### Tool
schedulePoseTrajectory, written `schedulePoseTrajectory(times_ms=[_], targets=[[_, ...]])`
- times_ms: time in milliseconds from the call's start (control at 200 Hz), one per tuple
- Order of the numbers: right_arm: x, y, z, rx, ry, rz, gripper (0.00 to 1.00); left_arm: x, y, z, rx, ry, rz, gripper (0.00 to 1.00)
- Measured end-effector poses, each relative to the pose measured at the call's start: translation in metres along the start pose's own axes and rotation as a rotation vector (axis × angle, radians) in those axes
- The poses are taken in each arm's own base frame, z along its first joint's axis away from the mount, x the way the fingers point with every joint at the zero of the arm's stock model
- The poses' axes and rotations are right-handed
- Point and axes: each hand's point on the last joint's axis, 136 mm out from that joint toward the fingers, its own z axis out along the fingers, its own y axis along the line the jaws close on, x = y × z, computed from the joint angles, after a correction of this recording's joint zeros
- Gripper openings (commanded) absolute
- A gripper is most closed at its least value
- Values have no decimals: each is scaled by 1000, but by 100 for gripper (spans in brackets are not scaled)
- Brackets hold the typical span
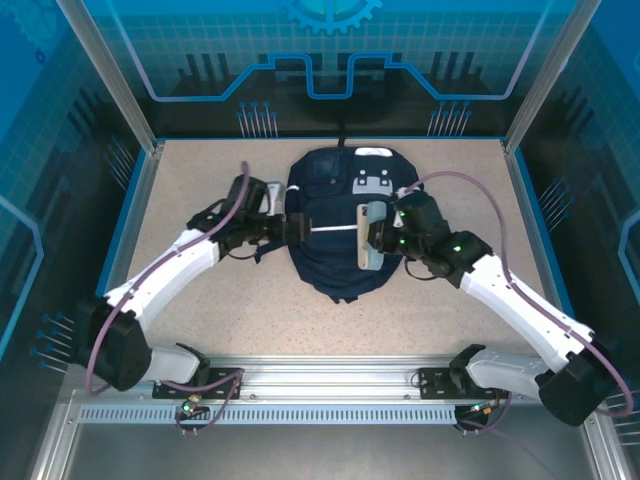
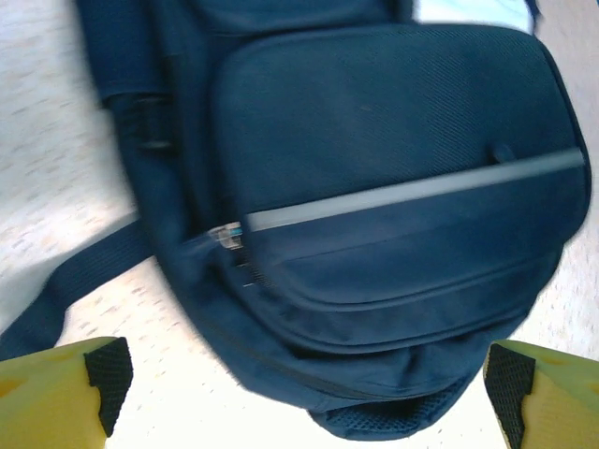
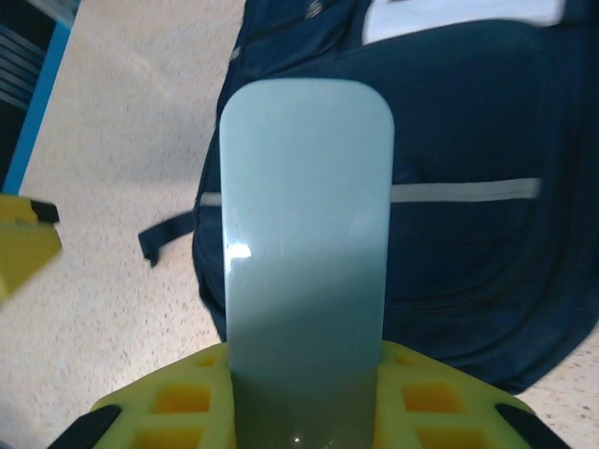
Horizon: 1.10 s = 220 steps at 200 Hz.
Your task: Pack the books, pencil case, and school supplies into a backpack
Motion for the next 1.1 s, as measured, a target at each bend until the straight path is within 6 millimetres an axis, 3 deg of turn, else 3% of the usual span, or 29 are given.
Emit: schedulePoseTrajectory(times_ms=[215, 390, 640, 890, 1101], targets=[[-16, -52, -17, 29, -62, 143, 21, 10, -70, 45, 44, 88, 393, 87], [-21, -87, -26, 102, -81, 208, 21, 23, -100, 78, 59, 181, 620, 77], [-9, -114, -29, 148, -67, 263, 21, 38, -91, 103, 20, 298, 797, 67], [3, -115, -25, 140, -25, 275, 22, 33, -76, 113, -62, 329, 897, 67], [5, -113, -24, 126, -15, 278, 22, 27, -68, 117, -116, 327, 955, 57]])
